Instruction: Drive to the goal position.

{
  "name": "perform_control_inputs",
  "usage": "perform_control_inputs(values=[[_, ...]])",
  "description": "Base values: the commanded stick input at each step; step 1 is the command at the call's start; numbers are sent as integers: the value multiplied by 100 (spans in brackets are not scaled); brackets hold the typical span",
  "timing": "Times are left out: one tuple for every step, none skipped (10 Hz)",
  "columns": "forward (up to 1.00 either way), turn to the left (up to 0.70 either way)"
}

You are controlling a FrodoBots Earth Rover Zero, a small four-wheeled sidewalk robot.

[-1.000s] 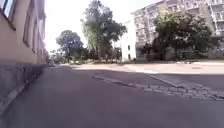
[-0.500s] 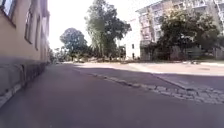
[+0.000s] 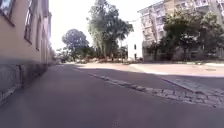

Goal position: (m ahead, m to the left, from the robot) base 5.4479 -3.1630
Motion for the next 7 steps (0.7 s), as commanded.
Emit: perform_control_inputs(values=[[0,60],[0,60],[0,60],[0,60],[0,60],[0,60],[0,60]])
